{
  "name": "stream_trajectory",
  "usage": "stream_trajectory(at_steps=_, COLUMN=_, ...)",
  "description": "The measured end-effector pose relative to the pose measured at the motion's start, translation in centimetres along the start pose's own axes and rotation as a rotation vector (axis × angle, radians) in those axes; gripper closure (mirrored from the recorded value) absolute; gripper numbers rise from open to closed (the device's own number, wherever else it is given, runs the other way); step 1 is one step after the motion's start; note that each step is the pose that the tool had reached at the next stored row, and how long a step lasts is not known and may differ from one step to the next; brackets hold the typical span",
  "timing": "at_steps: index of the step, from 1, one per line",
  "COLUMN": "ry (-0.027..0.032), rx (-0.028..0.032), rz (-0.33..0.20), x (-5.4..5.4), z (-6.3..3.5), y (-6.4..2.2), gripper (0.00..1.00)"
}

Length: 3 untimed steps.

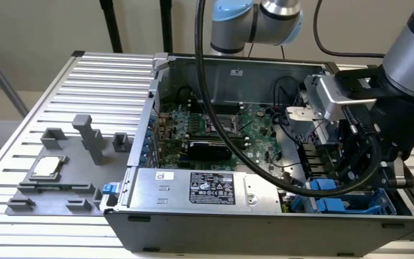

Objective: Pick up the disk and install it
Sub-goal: 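Insert the second disk wire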

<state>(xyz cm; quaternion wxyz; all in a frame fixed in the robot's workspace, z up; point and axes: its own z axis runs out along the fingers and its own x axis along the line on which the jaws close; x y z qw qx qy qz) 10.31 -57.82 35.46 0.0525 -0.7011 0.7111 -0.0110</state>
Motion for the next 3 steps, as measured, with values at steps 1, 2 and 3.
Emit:
stream_trajectory(at_steps=1, ry=0.0001, rx=0.0, rz=0.0, x=0.0, z=0.0, y=0.0, gripper=0.0)
stream_trajectory(at_steps=2, ry=0.0001, rx=0.0, rz=0.0, x=0.0, z=0.0, y=0.0, gripper=0.0)
stream_trajectory(at_steps=3, ry=0.0001, rx=0.0, rz=0.0, x=0.0, z=0.0, y=0.0, gripper=0.0)
